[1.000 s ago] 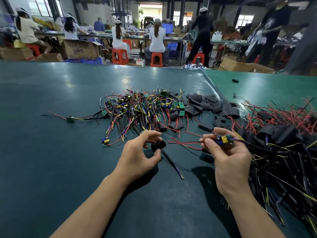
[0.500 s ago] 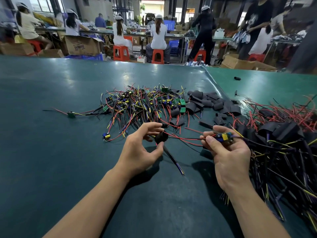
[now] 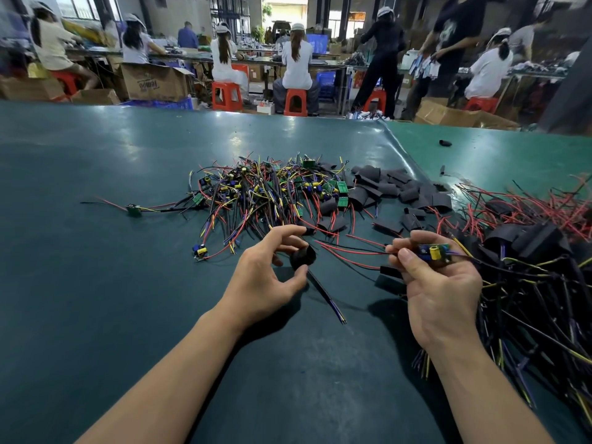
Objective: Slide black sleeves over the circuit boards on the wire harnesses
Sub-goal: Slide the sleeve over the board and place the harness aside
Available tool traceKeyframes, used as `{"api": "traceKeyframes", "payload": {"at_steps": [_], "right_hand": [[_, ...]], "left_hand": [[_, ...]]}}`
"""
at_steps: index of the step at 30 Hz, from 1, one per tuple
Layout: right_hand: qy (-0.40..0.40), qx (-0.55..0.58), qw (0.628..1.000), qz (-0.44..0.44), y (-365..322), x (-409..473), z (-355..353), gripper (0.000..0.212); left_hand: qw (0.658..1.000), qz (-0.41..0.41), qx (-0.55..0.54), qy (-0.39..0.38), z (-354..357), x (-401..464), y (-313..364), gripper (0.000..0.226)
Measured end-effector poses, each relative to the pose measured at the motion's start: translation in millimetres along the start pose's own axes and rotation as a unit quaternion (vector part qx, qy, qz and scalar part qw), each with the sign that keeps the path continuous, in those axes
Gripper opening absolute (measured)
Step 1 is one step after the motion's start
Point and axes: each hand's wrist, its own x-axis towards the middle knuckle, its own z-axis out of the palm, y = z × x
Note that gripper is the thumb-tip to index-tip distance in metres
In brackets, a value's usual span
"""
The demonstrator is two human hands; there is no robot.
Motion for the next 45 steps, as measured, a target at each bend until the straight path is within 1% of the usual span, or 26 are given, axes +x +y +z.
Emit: {"api": "traceKeyframes", "payload": {"at_steps": [7, 12, 17, 20, 23, 24, 25, 27, 29, 30, 33, 37, 41, 45], "right_hand": [[-0.004, -0.033, 0.999, 0.007, 3, 3, -2, 0.034], [0.016, -0.073, 0.997, -0.009, 8, 6, -3, 0.035], [0.026, -0.081, 0.996, -0.002, 9, 7, -2, 0.035], [-0.002, -0.079, 0.997, 0.016, 9, 4, 0, 0.028], [-0.042, -0.053, 0.996, 0.060, 11, 0, 6, 0.017], [-0.061, -0.051, 0.994, 0.078, 11, -2, 9, 0.017], [-0.078, -0.062, 0.991, 0.088, 13, -4, 11, 0.023], [-0.104, -0.133, 0.983, 0.076, 17, -8, 12, 0.035], [-0.115, -0.196, 0.973, 0.044, 19, -10, 11, 0.033], [-0.119, -0.202, 0.971, 0.040, 20, -11, 11, 0.028], [-0.116, -0.143, 0.980, 0.074, 19, -13, 13, 0.016], [-0.113, -0.101, 0.982, 0.115, 19, -15, 18, 0.027], [-0.097, -0.054, 0.982, 0.150, 17, -11, 17, 0.018], [-0.117, -0.053, 0.975, 0.183, 16, -11, 18, 0.028]], "left_hand": [[1.000, 0.009, -0.017, 0.009, 1, 1, 2, 0.055], [0.999, 0.034, -0.032, -0.001, 0, 2, 3, 0.054], [0.999, 0.046, -0.026, -0.010, -1, 1, 4, 0.053], [0.998, 0.058, 0.001, -0.017, 0, 0, 5, 0.053], [0.996, 0.077, 0.043, -0.015, 1, 0, 10, 0.050], [0.994, 0.088, 0.061, -0.008, 1, 0, 12, 0.048], [0.991, 0.103, 0.080, 0.001, 2, 1, 14, 0.045], [0.985, 0.136, 0.105, 0.013, 4, 2, 16, 0.041], [0.983, 0.152, 0.100, 0.006, 6, 2, 18, 0.040], [0.984, 0.155, 0.092, 0.000, 6, 1, 19, 0.040], [0.985, 0.158, 0.070, -0.016, 8, 1, 20, 0.040], [0.985, 0.164, 0.049, -0.020, 10, 1, 24, 0.038], [0.987, 0.157, 0.028, -0.021, 12, 1, 23, 0.037], [0.990, 0.137, 0.009, -0.018, 14, 1, 19, 0.036]]}}
